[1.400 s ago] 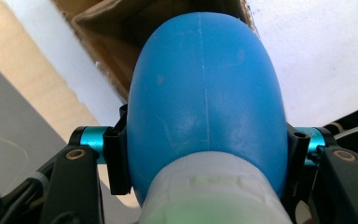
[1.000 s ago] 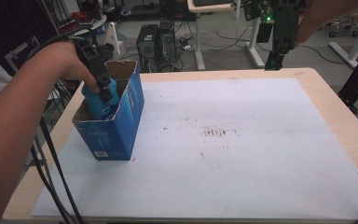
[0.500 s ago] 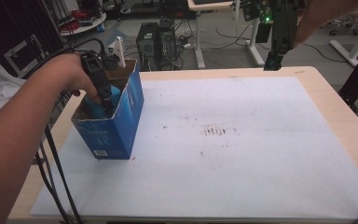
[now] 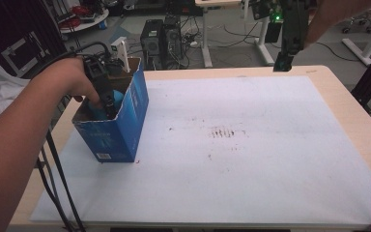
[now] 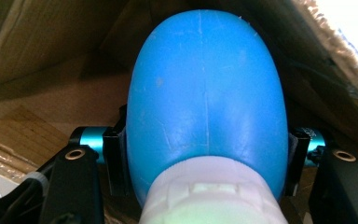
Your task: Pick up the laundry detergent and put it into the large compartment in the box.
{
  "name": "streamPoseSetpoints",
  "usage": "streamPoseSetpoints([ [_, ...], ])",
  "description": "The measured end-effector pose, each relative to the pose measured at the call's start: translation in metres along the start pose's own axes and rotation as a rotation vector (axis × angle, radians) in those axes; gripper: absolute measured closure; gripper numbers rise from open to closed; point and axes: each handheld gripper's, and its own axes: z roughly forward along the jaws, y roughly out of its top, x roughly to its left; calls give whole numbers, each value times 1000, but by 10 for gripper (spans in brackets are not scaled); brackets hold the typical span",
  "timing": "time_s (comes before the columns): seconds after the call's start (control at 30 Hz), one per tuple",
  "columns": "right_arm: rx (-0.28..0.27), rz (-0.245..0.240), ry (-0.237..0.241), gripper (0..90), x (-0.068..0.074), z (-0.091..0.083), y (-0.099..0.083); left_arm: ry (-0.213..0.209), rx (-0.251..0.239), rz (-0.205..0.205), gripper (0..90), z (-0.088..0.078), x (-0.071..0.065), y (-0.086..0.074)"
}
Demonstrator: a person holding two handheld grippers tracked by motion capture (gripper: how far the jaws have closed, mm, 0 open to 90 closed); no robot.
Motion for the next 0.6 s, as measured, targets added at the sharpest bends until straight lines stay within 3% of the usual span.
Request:
streamPoseSetpoints([
  [0.3, 4, 1, -1, 26, -1, 0, -1, -34, -17, -21, 355, -3, -1, 0],
  [0.6, 1, 14, -6, 26, 1, -3, -4, -21, -35, -30, 292, -15, -5, -1],
])
